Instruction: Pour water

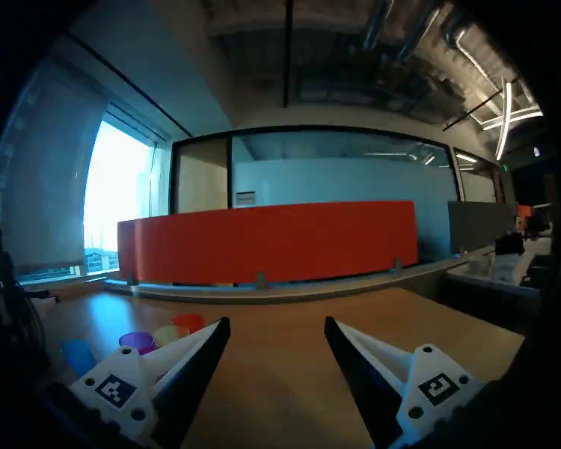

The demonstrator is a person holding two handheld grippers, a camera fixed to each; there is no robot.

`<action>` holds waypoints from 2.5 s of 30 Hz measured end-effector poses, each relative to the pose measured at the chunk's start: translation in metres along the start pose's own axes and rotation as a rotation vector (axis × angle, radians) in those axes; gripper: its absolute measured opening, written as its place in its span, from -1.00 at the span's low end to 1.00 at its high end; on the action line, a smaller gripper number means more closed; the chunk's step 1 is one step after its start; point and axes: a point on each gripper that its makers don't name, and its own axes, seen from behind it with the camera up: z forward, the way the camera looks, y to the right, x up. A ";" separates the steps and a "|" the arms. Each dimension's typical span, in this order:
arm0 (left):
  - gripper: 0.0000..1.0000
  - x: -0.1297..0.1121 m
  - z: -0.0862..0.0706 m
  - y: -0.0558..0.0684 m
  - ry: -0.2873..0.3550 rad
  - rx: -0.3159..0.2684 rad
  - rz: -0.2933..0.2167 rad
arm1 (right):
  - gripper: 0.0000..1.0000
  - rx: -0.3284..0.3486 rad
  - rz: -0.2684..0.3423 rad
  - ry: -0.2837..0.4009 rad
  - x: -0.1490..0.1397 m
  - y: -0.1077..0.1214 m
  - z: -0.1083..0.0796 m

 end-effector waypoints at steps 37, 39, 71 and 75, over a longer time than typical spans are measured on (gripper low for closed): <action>0.95 0.001 0.000 0.000 0.000 0.000 0.000 | 0.98 -0.015 -0.021 -0.038 -0.040 0.009 0.031; 0.95 0.001 0.000 0.000 0.000 0.000 0.000 | 0.98 -0.014 -0.029 -0.039 -0.041 0.008 0.032; 0.95 0.000 0.000 0.000 0.000 0.000 0.000 | 0.98 -0.029 -0.050 -0.054 -0.043 0.008 0.030; 0.95 0.000 0.000 0.000 0.000 0.000 0.000 | 0.99 -0.029 -0.050 -0.056 -0.044 0.008 0.031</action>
